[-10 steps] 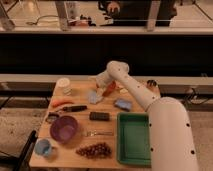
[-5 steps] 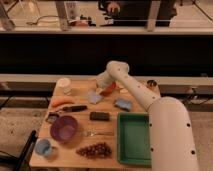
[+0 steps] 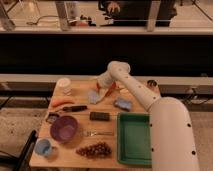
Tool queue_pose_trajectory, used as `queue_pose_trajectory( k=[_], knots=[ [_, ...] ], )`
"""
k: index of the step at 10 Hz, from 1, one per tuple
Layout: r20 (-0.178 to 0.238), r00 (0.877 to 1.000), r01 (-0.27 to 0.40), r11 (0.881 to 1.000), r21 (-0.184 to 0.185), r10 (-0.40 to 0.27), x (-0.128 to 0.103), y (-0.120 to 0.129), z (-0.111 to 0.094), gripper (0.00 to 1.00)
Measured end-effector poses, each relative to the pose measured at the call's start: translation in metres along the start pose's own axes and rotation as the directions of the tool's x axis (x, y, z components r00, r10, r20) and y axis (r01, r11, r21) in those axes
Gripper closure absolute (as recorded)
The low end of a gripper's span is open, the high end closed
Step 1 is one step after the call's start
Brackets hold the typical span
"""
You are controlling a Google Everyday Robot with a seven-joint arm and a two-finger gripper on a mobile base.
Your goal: Place towel in purple bowl
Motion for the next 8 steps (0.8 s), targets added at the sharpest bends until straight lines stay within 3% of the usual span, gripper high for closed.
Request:
queue_pose_trajectory(
  k=[8],
  knots=[
    [0.013, 0.999, 0.043, 0.999, -0.003, -0.043, -0.004, 0.005, 0.018, 0.20]
  ],
)
